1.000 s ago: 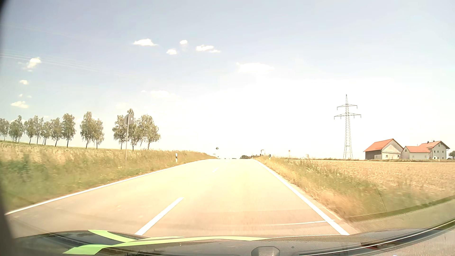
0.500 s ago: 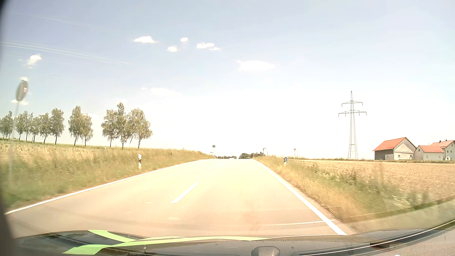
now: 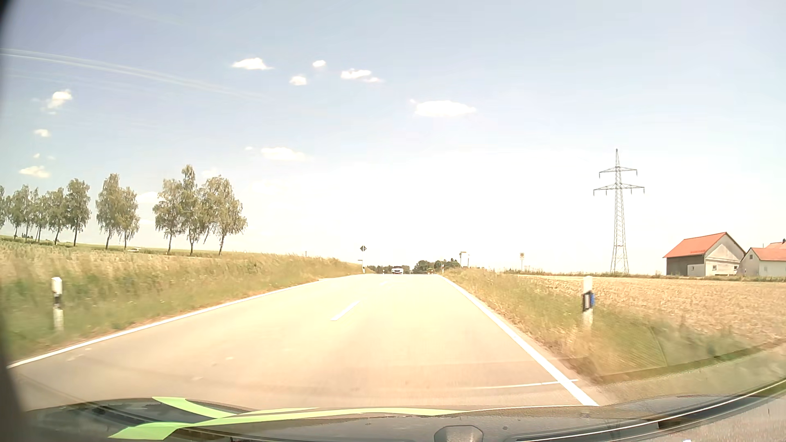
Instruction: Follow the waypoints while adhering to traffic rules and regulations
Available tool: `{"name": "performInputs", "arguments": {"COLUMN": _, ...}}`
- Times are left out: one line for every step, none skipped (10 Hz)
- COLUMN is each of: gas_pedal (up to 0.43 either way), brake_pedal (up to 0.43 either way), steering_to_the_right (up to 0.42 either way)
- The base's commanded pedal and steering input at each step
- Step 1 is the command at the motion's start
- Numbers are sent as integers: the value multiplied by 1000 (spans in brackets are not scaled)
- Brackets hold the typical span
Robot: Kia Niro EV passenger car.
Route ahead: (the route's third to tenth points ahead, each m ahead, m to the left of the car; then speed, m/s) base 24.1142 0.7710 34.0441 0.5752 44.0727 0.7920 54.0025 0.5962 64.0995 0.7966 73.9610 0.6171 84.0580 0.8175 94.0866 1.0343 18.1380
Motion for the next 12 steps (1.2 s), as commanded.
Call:
{"name": "performInputs", "arguments": {"gas_pedal": 240, "brake_pedal": 0, "steering_to_the_right": -1}}
{"name": "performInputs", "arguments": {"gas_pedal": 240, "brake_pedal": 0, "steering_to_the_right": -1}}
{"name": "performInputs", "arguments": {"gas_pedal": 240, "brake_pedal": 0, "steering_to_the_right": 0}}
{"name": "performInputs", "arguments": {"gas_pedal": 248, "brake_pedal": 0, "steering_to_the_right": 0}}
{"name": "performInputs", "arguments": {"gas_pedal": 248, "brake_pedal": 0, "steering_to_the_right": 0}}
{"name": "performInputs", "arguments": {"gas_pedal": 260, "brake_pedal": 0, "steering_to_the_right": 1}}
{"name": "performInputs", "arguments": {"gas_pedal": 260, "brake_pedal": 0, "steering_to_the_right": 0}}
{"name": "performInputs", "arguments": {"gas_pedal": 260, "brake_pedal": 0, "steering_to_the_right": 0}}
{"name": "performInputs", "arguments": {"gas_pedal": 248, "brake_pedal": 0, "steering_to_the_right": -1}}
{"name": "performInputs", "arguments": {"gas_pedal": 248, "brake_pedal": 0, "steering_to_the_right": -1}}
{"name": "performInputs", "arguments": {"gas_pedal": 248, "brake_pedal": 0, "steering_to_the_right": -1}}
{"name": "performInputs", "arguments": {"gas_pedal": 248, "brake_pedal": 0, "steering_to_the_right": -1}}
